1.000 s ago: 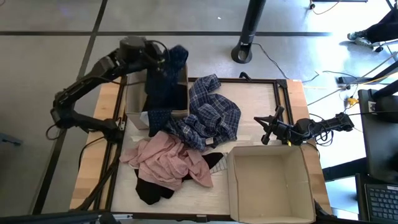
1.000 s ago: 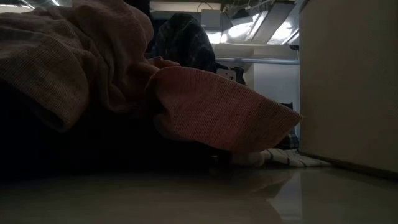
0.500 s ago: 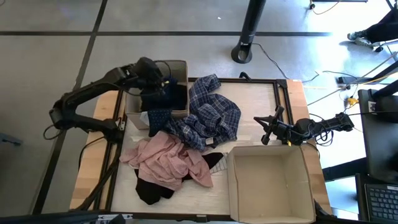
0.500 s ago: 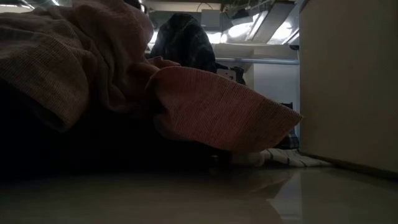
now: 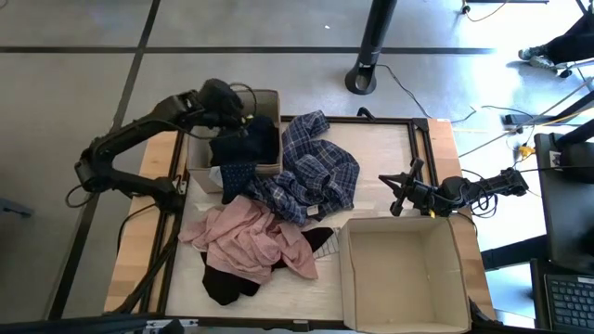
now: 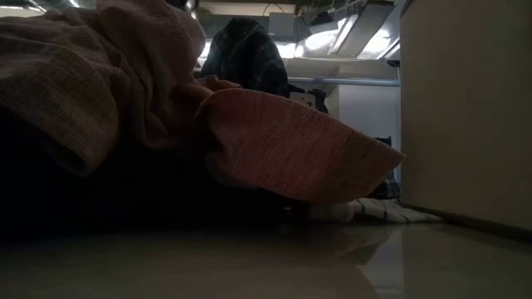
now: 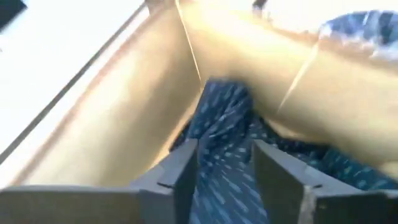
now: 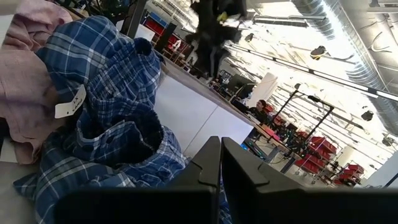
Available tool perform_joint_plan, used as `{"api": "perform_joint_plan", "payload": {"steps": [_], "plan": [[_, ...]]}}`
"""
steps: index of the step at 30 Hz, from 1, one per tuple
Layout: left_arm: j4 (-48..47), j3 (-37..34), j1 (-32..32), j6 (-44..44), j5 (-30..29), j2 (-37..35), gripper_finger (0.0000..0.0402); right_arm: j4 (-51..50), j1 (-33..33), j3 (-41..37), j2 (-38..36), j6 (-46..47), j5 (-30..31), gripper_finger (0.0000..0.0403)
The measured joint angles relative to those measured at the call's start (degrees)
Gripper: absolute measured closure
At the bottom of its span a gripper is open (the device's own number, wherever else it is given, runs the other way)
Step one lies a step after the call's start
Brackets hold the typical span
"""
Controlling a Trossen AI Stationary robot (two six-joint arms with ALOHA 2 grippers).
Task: Sort clothes
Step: Put the blue sleepwear into the top white laundry organizer
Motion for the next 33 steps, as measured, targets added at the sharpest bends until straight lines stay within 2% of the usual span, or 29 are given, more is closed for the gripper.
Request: {"api": "perform_joint_plan", "payload": {"steps": [3,6,8,12,18,24,28,33], "plan": [[-1.8,4.4,-1.4,-2.6,0.3,-1.4,0.0230,0.0,0.0,0.0,0.0,0.0,0.0,0.0386],[-4.4,5.9,-4.9,-2.4,5.2,-3.4,0.0224,0.0,0.0,0.0,0.0,0.0,0.0,0.0386],[-6.1,6.0,-8.2,-3.7,8.1,-4.5,0.0225,0.0,0.0,0.0,0.0,0.0,0.0,0.0386],[-11.6,5.9,-16.8,-6.6,8.1,-5.0,0.0232,0.0,0.0,0.0,0.0,-0.2,0.1,0.0386],[-15.3,3.1,-30.4,-11.9,3.8,-4.8,0.0240,0.0,0.0,0.0,0.0,-0.3,0.1,0.0386],[-18.4,-0.9,-40.9,-21.0,-5.6,-4.7,0.0247,-0.2,0.0,0.0,0.0,-0.3,0.2,0.0386],[-17.6,-2.9,-44.8,-25.2,-8.4,-4.7,0.0254,-0.3,0.0,0.0,0.0,-0.3,0.2,0.0386],[-16.3,-6.4,-46.5,-27.2,-14.0,-4.7,0.0258,-0.5,0.0,0.0,0.0,-0.4,0.2,0.0386]]}}
